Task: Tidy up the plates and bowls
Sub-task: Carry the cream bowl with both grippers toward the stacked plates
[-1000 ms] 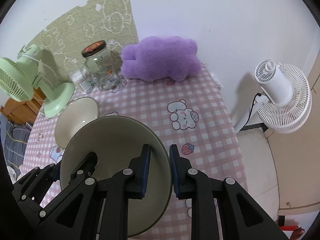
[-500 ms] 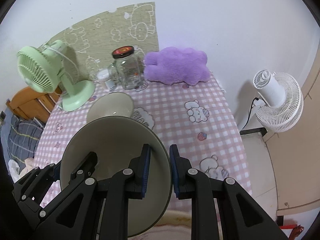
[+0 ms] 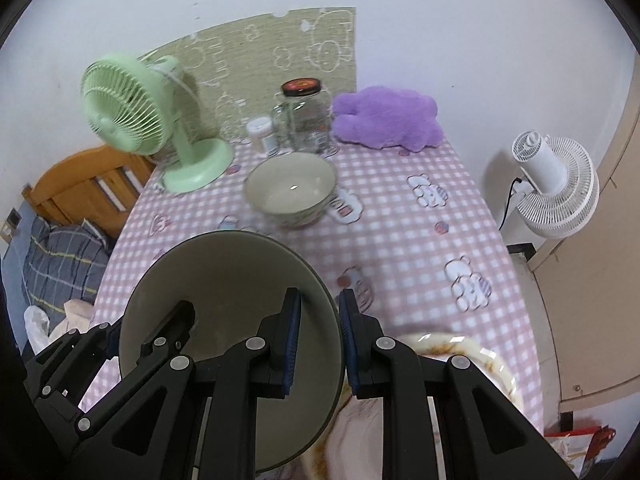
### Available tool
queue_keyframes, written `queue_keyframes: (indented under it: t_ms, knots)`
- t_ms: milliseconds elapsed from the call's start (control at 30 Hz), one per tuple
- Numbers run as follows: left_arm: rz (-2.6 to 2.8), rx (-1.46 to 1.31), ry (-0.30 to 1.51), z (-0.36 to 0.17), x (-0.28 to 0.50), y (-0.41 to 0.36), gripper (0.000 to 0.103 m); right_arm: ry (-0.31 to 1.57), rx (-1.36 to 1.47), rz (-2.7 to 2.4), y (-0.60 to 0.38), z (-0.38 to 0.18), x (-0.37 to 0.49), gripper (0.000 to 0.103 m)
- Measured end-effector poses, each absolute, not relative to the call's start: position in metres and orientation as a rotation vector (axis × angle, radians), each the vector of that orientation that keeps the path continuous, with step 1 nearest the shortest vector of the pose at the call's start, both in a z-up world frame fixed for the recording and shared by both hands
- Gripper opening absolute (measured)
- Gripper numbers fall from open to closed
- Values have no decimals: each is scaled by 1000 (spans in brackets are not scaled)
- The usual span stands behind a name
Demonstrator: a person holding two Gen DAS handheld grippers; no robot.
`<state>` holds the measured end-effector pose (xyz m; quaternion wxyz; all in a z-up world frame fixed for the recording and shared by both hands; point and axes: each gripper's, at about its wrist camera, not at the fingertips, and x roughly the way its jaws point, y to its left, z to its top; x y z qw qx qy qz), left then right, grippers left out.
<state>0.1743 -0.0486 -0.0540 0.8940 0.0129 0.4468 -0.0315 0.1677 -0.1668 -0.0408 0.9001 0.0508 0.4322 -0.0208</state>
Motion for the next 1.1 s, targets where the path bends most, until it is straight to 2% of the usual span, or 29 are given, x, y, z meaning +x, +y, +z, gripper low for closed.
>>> queue_keyframes:
  t_ms: [433,1100]
  knots:
    - [-77,38,968,-75,134,7,22,933,92,-33,-103,-61,126,23]
    - [-84,64,1086,-129,126,24,22,1057,86,-34,-81,-119,120,23]
